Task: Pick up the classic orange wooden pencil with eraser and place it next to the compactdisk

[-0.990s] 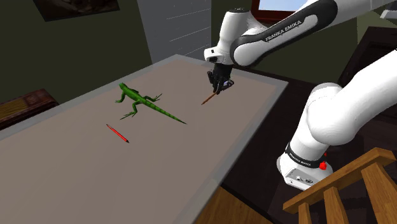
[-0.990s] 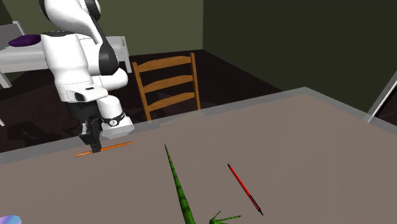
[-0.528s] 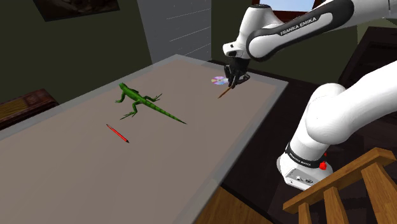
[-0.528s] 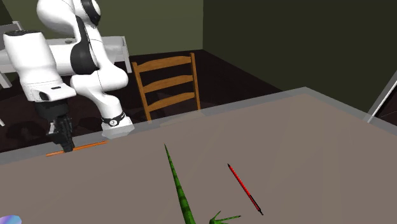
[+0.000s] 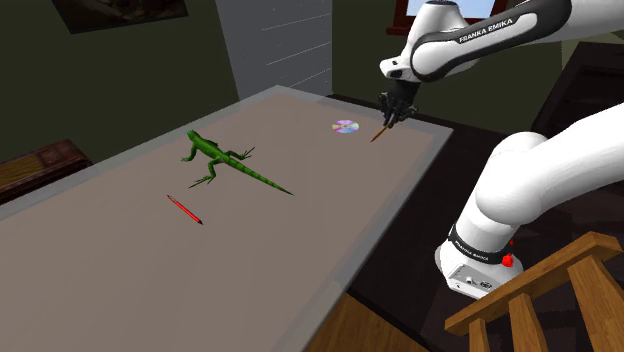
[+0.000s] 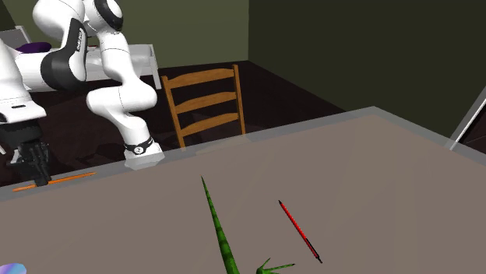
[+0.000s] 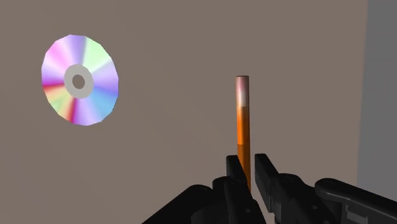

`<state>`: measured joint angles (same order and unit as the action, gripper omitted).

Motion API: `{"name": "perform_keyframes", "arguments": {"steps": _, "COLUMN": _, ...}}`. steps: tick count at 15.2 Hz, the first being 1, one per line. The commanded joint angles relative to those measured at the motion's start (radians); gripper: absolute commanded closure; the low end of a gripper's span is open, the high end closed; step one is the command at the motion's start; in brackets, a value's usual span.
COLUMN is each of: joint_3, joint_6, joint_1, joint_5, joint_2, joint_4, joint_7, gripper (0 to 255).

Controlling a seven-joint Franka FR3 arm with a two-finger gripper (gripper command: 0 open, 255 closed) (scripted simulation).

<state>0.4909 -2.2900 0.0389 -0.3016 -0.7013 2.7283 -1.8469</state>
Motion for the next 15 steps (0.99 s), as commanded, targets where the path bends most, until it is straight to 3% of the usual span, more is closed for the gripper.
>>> {"name": "perform_keyframes", "arguments": {"steps": 1, "joint_3": 0.034, "joint_6": -0.009, "joint_1": 0.010, "joint_5": -0.010, "joint_2": 0.013, "joint_4": -0.008, "joint_7": -0.037, "gripper": 255}}
{"name": "perform_keyframes", "arguments": {"steps": 15, "joint_3": 0.108, "joint_6": -0.240, "joint_1": -0.001, "joint_5": -0.036, "joint_2": 0.145, "joint_4": 0.094, "joint_7": -0.053, "gripper": 255}}
